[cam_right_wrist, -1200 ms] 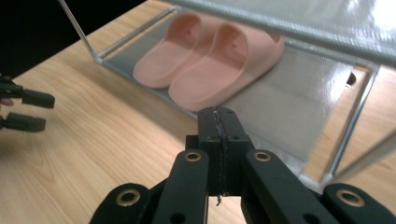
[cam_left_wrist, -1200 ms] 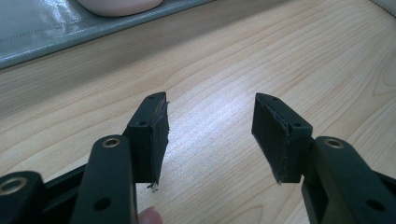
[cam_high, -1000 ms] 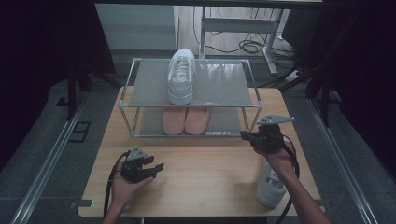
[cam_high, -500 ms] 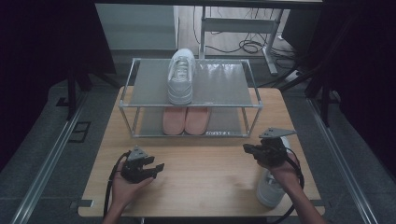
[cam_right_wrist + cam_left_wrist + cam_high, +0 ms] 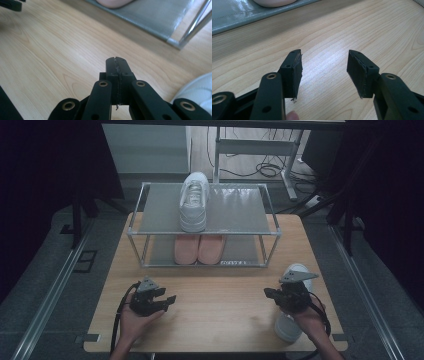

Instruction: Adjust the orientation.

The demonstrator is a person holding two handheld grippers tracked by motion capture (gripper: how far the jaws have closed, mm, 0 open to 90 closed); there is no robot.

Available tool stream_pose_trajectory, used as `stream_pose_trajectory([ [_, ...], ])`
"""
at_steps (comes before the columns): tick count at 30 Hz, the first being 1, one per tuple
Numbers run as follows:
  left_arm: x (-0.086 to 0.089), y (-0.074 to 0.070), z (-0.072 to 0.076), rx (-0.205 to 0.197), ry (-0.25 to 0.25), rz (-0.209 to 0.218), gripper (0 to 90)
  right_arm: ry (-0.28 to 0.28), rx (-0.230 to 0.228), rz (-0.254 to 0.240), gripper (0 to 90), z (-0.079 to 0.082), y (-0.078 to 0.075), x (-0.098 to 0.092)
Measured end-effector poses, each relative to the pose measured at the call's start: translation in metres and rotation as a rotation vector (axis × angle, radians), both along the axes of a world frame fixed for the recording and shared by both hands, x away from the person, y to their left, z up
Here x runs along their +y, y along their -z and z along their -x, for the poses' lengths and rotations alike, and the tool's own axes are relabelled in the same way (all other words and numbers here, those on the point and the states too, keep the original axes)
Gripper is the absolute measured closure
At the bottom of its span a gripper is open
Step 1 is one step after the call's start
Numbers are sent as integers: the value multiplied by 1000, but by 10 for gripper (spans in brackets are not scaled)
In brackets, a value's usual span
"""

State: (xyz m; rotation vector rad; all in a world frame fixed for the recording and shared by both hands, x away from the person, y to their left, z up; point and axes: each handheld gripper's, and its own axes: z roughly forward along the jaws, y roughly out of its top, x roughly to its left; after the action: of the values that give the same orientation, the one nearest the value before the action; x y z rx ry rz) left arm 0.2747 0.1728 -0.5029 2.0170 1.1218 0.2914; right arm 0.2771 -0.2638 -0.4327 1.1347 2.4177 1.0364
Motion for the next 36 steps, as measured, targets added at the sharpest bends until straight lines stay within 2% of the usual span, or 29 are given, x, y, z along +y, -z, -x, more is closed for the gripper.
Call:
stream_pose_trajectory([
  [8, 1, 0, -1, -1, 3, 2, 466, 28, 17, 9, 900, 7, 5, -11],
  [11, 0, 0, 0, 0, 3, 3, 466, 21, 22, 21, 900, 12, 5, -11],
  [17, 1, 0, -1, -1, 4, 4, 466, -12, 22, 81, 900, 34, 3, -6],
  [21, 0, 0, 0, 2, 7, 4, 466, -22, 49, 126, 900, 47, 11, -2],
  [23, 0, 0, -1, 2, 7, 5, 466, -21, 55, 137, 900, 49, 13, -2],
  [24, 0, 0, -1, 1, 5, 6, 466, -19, 54, 174, 900, 56, 15, -1],
  [27, 0, 1, -1, 2, 5, 6, 466, -7, 51, 204, 900, 63, 15, -2],
  [30, -1, 1, -1, 3, 8, 5, 466, 9, 51, 207, 900, 64, 16, -5],
  [31, -1, 1, -2, 4, 8, 4, 466, 19, 59, 178, 900, 64, 17, -11],
  [36, -1, 1, -1, 3, 7, 4, 466, 23, 53, 185, 900, 66, 17, -11],
])
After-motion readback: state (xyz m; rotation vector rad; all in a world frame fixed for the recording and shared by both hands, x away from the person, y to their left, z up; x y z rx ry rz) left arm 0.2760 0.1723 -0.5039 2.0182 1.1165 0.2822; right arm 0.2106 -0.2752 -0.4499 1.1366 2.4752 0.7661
